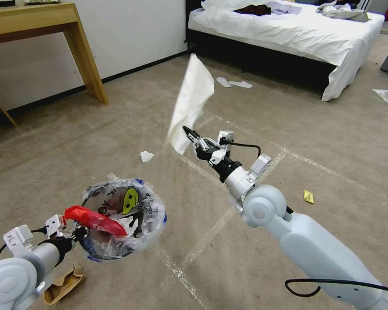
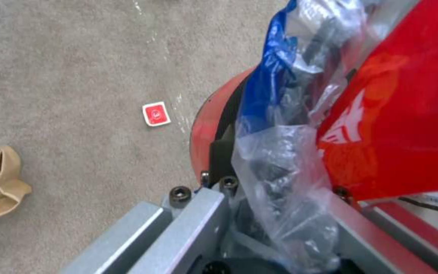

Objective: Pick up the trash bin and place the garbage on the floor into it.

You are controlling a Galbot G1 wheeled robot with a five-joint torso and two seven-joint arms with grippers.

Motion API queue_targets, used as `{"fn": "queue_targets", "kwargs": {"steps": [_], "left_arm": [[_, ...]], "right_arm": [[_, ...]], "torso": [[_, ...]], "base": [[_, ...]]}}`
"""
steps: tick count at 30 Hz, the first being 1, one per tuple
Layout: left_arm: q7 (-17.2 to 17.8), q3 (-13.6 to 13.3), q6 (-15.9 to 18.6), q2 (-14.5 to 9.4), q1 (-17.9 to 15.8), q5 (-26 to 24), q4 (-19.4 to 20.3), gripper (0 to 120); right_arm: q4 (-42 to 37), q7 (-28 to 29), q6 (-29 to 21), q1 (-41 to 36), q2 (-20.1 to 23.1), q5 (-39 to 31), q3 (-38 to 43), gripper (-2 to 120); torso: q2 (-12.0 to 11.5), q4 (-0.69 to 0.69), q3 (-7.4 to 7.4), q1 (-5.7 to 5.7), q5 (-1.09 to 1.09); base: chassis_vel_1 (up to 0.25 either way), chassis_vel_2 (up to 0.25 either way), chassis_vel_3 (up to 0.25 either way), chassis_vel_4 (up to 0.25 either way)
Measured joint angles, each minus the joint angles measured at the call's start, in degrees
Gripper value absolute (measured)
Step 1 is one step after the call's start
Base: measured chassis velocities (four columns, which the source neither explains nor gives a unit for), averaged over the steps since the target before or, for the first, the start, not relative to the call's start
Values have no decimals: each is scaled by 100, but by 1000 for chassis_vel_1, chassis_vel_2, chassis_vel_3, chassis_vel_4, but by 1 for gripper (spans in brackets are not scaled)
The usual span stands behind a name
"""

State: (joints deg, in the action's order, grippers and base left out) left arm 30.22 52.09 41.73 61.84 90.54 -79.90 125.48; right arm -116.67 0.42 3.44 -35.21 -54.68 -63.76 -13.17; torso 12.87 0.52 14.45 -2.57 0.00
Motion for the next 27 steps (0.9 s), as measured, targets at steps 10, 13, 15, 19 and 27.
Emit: {"fn": "queue_targets", "kwargs": {"steps": [10, 13, 15, 19, 27], "left_arm": [[123, -106, 39, -53, -35, -151, -10, 0], [139, -129, 40, -60, -76, -170, -32, 0], [145, -130, 41, -67, -88, -189, -43, 0], [150, -130, 42, -72, -92, -216, -55, 0], [186, -101, 43, -107, -110, -304, -68, 0]], "right_arm": [[-291, -451, 211, 410, 228, 725, -830, 0], [-317, -463, 211, 436, 292, 844, -941, 0], [-294, -471, 210, 440, 306, 933, -1009, 0], [-116, -498, 252, 452, 315, 1113, -1216, 0], [44, -509, 288, 449, 324, 1400, -1604, 0]], "torso": [[0, 1, 0, 0, -1], [0, 1, 0, 0, -1], [0, 1, 0, 0, -1], [0, 1, 0, 0, -1], [0, 1, 0, 0, -1]], "base": [[0, 0, 0, 0], [0, 0, 0, 0], [0, 0, 0, 0], [0, 0, 0, 0], [0, 0, 0, 0]]}}
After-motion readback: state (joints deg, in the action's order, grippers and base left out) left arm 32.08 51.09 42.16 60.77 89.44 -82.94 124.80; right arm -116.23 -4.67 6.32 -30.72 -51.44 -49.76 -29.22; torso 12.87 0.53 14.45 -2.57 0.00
